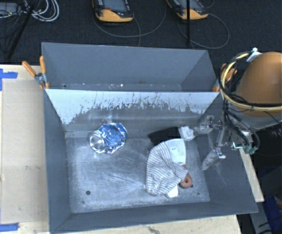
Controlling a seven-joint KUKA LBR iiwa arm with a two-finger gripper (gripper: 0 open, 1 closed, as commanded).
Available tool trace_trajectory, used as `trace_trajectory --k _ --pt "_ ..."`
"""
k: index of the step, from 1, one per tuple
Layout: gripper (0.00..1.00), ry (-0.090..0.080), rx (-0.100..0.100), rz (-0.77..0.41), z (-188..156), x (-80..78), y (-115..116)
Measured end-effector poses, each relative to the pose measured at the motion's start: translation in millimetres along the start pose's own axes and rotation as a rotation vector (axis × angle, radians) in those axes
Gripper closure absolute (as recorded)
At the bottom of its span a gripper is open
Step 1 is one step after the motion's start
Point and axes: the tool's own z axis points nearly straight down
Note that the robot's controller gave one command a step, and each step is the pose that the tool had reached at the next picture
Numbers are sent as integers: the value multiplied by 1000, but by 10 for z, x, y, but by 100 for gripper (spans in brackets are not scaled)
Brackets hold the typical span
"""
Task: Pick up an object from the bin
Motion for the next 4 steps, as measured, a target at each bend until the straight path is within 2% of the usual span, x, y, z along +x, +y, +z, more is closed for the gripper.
trace_trajectory --k 1,2,3,4 --pt "0 -7 1 -2 -37 -15 3" --pt "0 -17 3 -19 302 -8 33" --pt "100 -2 0 -93 1170 -153 292" --pt "100 -2 0 -94 1170 -154 292"
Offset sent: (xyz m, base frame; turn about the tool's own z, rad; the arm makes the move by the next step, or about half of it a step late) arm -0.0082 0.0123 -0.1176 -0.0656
